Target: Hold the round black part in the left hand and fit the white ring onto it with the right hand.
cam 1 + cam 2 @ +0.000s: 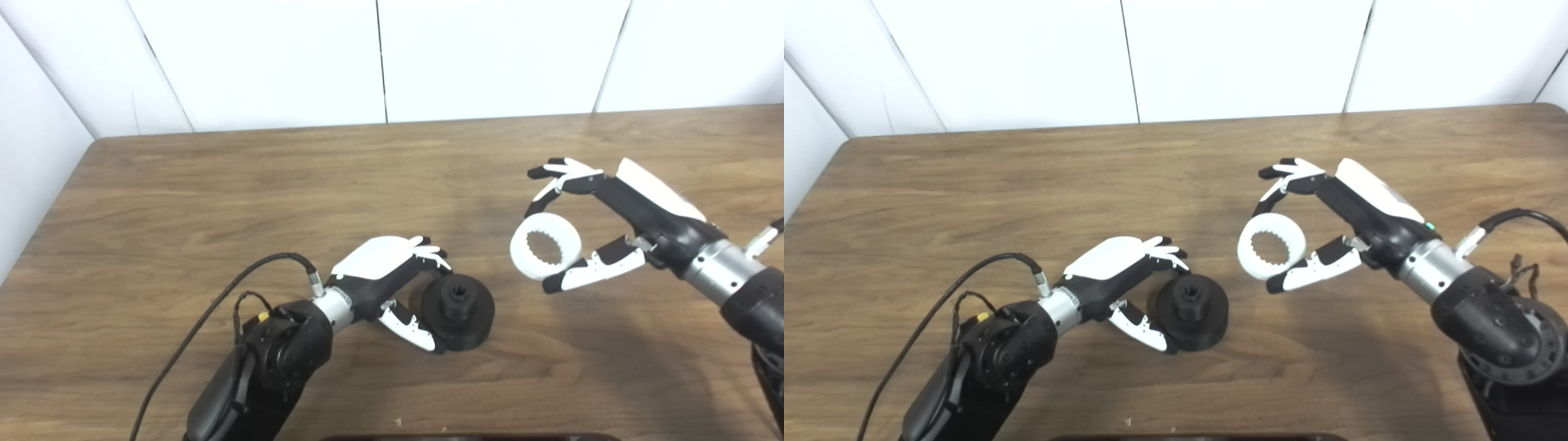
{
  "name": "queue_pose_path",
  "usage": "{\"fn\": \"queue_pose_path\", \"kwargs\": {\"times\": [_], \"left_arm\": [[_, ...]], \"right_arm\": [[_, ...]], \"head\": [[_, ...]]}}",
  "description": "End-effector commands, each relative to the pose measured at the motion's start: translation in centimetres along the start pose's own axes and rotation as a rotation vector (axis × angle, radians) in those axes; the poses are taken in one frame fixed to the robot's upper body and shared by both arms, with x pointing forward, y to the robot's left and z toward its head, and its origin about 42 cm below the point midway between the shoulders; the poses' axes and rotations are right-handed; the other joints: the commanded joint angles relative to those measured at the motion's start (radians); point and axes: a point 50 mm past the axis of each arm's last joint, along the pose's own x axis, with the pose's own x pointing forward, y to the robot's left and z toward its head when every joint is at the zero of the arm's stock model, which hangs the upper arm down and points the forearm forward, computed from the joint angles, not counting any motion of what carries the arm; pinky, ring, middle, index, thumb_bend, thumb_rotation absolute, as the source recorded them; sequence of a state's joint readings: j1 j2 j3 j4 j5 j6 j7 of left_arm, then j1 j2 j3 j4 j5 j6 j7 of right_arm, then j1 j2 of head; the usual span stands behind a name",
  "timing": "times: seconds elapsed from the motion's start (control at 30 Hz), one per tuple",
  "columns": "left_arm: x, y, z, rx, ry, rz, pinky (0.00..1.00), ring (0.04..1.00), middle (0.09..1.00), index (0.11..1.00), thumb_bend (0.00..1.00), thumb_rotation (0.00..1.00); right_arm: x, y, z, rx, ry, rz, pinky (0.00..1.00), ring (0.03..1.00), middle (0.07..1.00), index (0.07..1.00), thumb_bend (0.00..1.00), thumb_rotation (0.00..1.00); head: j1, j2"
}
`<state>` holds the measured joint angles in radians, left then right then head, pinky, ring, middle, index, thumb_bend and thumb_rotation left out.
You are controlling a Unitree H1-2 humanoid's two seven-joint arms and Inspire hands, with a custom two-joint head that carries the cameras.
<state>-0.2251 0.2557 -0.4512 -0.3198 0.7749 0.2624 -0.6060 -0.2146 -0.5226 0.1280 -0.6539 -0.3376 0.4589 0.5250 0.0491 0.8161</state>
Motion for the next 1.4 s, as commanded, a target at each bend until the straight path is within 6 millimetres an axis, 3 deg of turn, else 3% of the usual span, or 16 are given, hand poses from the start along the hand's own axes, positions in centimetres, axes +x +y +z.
{"fn": "queue_pose_path", "kwargs": {"times": [0.0, 1.37], "left_arm": [[0.2, 1.4, 0.4, 0.027, -0.011, 0.036, 0.92, 1.0, 0.931, 0.73, 0.89, 0.33], [0.3, 1.6, 0.5, 0.03, -0.016, 0.034, 0.93, 1.0, 0.928, 0.73, 0.89, 0.32]], "right_arm": [[0.3, -0.7, 0.8, -0.032, -0.046, -0.041, 0.89, 0.971, 0.88, 0.492, 0.52, 0.15], [3.4, 3.1, 2.1, -0.016, -0.115, 0.047, 0.86, 0.978, 0.894, 0.492, 0.52, 0.16]], "head": [[0.002, 0.0], [0.004, 0.011]]}}
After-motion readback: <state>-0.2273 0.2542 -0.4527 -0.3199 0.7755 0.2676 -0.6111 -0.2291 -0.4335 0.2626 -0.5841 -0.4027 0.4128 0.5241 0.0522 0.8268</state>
